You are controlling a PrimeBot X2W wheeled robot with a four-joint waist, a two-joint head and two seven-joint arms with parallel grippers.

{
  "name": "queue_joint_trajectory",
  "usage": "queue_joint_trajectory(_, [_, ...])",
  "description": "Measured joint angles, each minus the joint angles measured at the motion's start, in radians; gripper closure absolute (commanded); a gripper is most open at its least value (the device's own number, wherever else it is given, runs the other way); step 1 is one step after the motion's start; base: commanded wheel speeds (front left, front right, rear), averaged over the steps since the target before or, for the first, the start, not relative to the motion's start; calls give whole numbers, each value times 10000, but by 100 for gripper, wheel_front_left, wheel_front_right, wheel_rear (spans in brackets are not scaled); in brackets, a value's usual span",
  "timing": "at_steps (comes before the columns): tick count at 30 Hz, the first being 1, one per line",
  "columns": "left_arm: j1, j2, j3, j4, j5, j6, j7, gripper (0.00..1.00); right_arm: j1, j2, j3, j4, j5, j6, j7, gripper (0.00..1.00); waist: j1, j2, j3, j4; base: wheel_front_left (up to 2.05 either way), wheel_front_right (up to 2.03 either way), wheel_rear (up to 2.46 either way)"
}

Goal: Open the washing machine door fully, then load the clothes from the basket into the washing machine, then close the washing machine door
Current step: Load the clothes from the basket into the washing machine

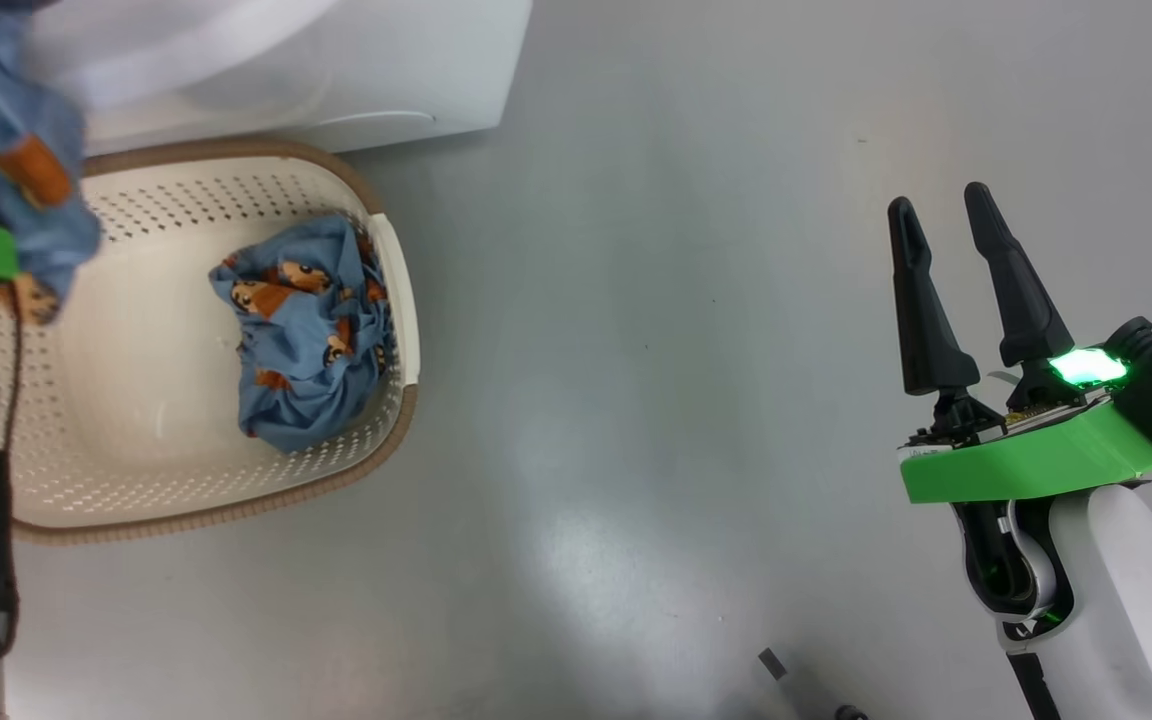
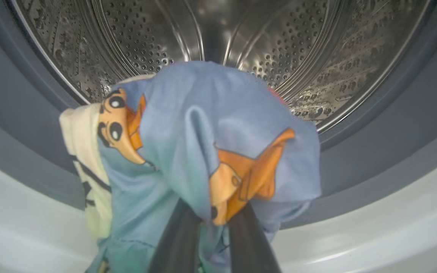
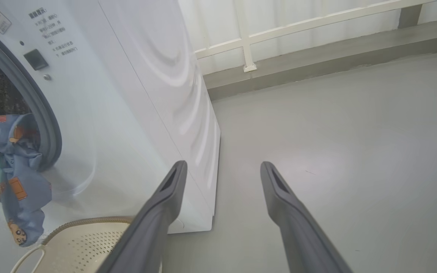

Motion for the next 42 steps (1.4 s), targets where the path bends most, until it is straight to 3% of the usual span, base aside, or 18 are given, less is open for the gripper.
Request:
queue_joint_trajectory(5, [-4, -21, 307, -844, 263, 0, -52, 100, 0, 21, -2, 0, 0, 0, 0, 0, 0, 0, -95, 67, 0, 0, 0])
queue_joint_trajectory(10, [-309, 56, 228, -848, 596, 0, -52, 100, 0, 48, 12, 2, 2, 0, 0, 0, 0, 0, -67, 53, 0, 0, 0])
queue_joint_trajectory(24, [-3312, 642, -773, 1501, 1300, 0, -52, 100, 1, 199, 115, 10, 13, 0, 0, 0, 0, 0, 109, -209, 0, 0, 0])
queue_joint_trajectory(29, [-4250, 853, -945, 1720, 1701, 0, -54, 100, 1, 245, 257, -6, 13, 0, 0, 0, 0, 0, 192, -361, 0, 0, 0])
queue_joint_trajectory(42, [-4374, 1070, 15, 631, 2615, 0, -56, 100, 2, 328, 384, -21, 15, 0, 0, 0, 0, 0, 334, -745, 0, 0, 0])
